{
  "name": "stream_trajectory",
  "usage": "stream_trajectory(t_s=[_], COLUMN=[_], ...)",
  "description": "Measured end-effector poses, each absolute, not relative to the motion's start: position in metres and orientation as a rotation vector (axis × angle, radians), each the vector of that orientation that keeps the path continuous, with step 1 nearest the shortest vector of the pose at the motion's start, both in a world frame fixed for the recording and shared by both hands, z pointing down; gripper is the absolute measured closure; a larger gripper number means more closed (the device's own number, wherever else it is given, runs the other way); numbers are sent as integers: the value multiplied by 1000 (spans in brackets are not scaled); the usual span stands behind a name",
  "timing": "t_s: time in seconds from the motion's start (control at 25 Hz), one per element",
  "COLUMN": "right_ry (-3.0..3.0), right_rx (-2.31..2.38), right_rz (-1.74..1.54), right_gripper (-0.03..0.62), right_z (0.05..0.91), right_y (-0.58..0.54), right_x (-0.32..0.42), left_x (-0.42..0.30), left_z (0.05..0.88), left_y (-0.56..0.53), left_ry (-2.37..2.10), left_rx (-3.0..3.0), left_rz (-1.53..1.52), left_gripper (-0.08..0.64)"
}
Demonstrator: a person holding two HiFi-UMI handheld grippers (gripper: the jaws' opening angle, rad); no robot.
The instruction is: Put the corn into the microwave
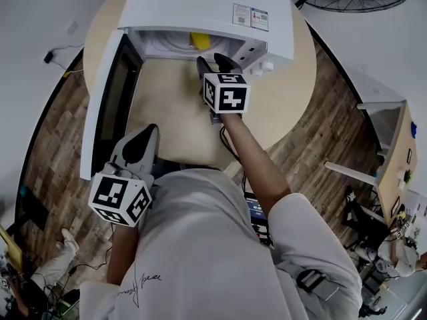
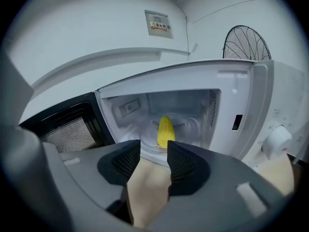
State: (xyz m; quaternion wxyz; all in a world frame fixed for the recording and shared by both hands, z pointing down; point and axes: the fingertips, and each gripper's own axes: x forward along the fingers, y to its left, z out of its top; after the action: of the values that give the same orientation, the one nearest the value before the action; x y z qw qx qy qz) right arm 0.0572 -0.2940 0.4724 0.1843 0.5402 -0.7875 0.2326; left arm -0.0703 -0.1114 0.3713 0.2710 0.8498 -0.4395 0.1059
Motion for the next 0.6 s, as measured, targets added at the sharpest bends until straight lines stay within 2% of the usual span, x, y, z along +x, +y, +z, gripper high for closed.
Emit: stream_trajectory(t_s=[0.12, 0.6], right_ry=[-2225, -2251], right_rx=[1528, 1507], right_rz=[652, 690], right_gripper=[436, 461], right_z=[468, 456], right_y=[-286, -253], right_x=[60, 74], left_x=[-70, -68], left_z=[370, 372], left_y=[-107, -95], left_ry=[-1195, -1231], left_rx=[2288, 2272], left_rz=[279, 266], left_gripper=[565, 565])
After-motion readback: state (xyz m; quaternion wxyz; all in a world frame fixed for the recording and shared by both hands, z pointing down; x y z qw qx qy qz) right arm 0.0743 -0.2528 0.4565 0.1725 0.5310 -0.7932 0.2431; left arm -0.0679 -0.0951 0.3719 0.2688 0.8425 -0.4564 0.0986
